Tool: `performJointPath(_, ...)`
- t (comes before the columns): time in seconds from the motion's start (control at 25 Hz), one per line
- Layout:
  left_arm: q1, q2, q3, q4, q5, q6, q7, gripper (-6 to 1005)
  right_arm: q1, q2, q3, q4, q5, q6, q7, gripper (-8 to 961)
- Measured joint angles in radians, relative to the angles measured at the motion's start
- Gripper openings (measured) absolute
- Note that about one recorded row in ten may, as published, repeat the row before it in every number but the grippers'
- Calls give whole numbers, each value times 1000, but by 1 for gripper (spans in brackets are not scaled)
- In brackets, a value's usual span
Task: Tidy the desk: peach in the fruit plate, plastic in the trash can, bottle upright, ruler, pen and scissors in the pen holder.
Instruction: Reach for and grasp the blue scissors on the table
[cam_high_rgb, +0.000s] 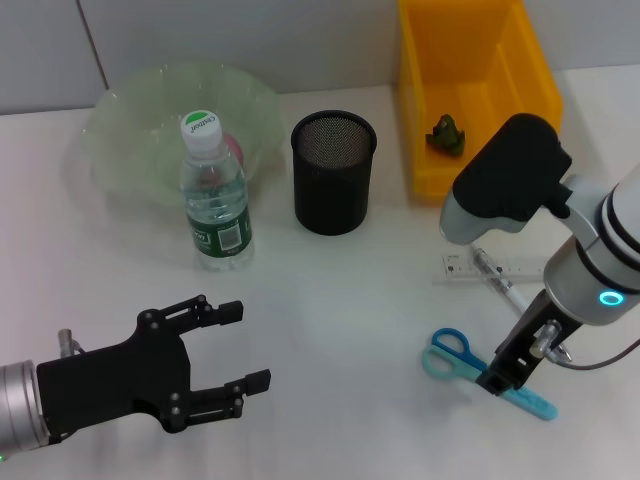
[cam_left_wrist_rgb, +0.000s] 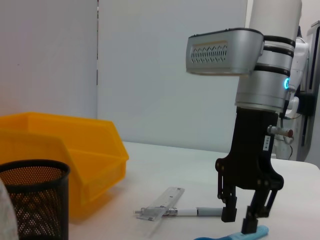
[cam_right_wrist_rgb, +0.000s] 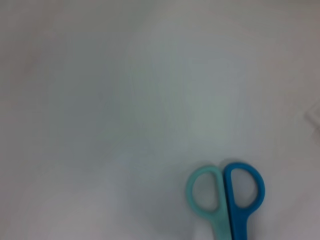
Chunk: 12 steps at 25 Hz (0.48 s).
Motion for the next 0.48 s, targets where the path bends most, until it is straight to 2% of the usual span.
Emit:
performJointPath(0.16, 0, 0, 0, -2, 0, 0, 1, 800, 2, 0, -12, 13, -3, 12, -15, 430)
performJointPath(0.48, 0, 0, 0, -3, 0, -2, 1, 799, 3, 0, -26, 48, -6, 39, -40, 432)
